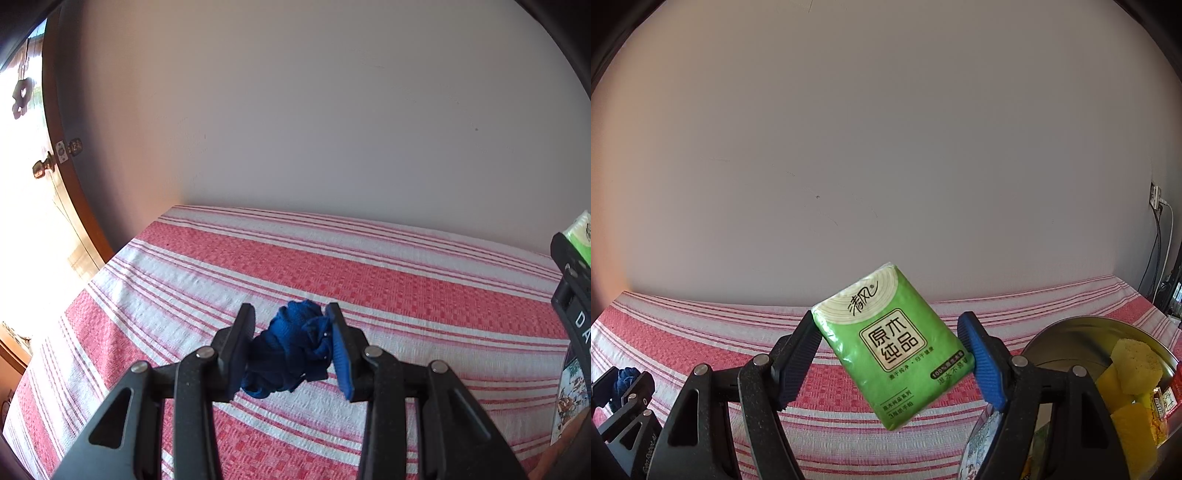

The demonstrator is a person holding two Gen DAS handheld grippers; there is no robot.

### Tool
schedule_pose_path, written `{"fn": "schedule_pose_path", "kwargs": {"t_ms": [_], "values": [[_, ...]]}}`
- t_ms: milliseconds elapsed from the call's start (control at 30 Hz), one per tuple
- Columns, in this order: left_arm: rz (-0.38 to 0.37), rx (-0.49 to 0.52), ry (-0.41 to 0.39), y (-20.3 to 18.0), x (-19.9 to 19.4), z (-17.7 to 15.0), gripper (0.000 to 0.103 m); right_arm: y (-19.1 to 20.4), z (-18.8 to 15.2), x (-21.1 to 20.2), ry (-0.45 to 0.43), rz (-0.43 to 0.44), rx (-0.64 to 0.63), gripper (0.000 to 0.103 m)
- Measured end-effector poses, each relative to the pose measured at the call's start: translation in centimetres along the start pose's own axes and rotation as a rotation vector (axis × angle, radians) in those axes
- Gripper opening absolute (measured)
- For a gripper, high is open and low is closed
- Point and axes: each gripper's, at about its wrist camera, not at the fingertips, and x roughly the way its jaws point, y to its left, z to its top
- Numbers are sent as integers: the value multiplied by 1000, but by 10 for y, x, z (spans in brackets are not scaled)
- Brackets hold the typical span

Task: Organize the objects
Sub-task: 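Carry the blue cloth and green tissue pack over the silver tin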

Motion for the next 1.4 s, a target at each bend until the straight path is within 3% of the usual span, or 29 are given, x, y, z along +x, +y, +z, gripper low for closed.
{"fn": "schedule_pose_path", "kwargs": {"t_ms": [367,667,1400], "values": [[-8,-44,-10,11,-12,-13,39,27,-19,-49,-45,-14,-20,78],[-14,-69,-27,20,-25,-24,39,47,-19,-84,-138,-43,-54,78],[-69,-138,-59,31,-59,-43,39,63,-30,-150,-157,-12,-29,78]]}}
